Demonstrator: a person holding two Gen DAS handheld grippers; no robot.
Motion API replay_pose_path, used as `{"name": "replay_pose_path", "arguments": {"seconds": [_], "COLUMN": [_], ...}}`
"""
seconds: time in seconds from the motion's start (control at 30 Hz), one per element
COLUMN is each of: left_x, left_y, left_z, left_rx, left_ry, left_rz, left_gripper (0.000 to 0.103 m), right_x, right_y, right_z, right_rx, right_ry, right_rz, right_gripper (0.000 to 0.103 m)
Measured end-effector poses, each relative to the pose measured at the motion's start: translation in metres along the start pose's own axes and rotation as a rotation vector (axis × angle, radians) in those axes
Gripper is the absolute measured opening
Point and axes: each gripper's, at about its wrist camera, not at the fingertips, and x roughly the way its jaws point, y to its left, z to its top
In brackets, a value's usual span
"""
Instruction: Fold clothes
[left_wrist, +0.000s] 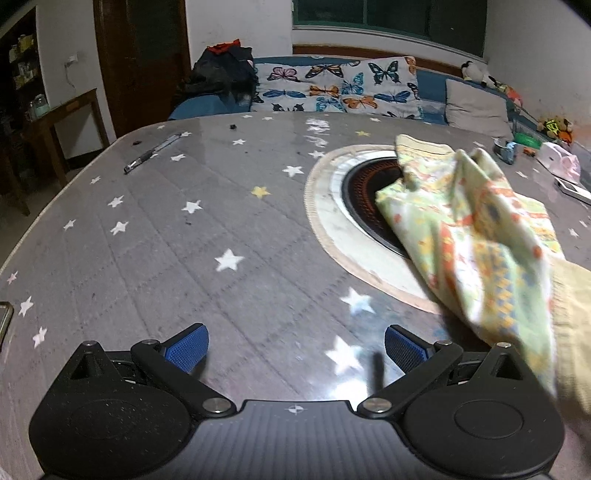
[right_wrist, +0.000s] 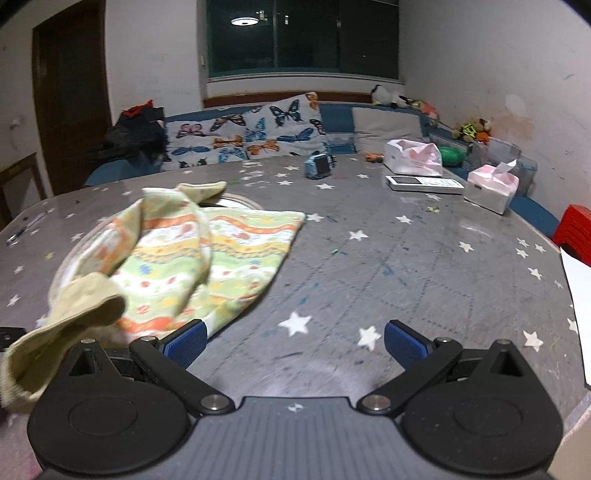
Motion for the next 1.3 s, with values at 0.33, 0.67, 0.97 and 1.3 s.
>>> {"name": "replay_pose_path", "arguments": {"seconds": [0.33, 0.67, 0.97, 1.3], "left_x": [-0.014, -0.021, -0.026, -0.025], "left_y": [-0.019, -0.029, -0.034, -0.038], "left_z": [-0.011, -0.018, -0.023, -0.023], "left_rx": [0.038, 0.067, 0.081, 0.091], "left_ry": [0.009, 0.02, 0.03, 0.04], "left_rz": [-0.02, -0.026, -0.031, -0.033], "left_gripper": [0.103, 0.103, 0.103, 0.103], "right_x": [-0.021, -0.029, -0.038, -0.037], "right_y": [0.011, 0.016, 0.02, 0.023], "right_z": [-0.008, -0.012, -0.015, -0.013], "right_rx": [-0.017, -0.026, -0.037, -0.044], "right_ry": [0.002, 0.002, -0.001, 0.002], "right_rz": [0.04, 0.058, 0.077, 0.084], "right_gripper": [0.103, 0.103, 0.103, 0.103]}}
